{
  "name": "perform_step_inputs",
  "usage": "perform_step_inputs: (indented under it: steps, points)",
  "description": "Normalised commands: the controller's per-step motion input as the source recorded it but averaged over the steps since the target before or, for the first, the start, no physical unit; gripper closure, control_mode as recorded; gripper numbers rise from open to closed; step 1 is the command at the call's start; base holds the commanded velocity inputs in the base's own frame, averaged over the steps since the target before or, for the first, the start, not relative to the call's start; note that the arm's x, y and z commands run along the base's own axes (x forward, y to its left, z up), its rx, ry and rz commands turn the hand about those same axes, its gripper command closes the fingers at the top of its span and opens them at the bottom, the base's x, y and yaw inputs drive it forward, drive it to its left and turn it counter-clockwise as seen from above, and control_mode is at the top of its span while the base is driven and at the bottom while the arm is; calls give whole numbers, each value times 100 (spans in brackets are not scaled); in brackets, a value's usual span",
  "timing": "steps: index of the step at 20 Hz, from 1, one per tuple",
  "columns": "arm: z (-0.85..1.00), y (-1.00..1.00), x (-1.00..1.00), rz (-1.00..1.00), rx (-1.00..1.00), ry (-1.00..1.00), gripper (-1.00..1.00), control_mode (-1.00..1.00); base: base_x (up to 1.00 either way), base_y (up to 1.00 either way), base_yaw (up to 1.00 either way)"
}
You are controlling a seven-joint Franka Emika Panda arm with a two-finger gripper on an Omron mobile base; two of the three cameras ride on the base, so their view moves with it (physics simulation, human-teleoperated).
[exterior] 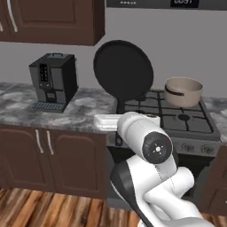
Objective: Move the pot and pan from the stove into the sink.
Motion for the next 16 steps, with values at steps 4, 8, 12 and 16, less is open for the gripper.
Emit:
perform_step_inputs:
  steps: [4,8,12,16]
  points:
    - [0,0,0,0,0,0,100,100,-34,-10,41]
    - [0,0,0,0,0,0,100,100,-31,-11,43]
    - [0,0,0,0,0,0,100,100,-29,-9,43]
    - [0,0,0,0,0,0,100,100,-27,-8,44]
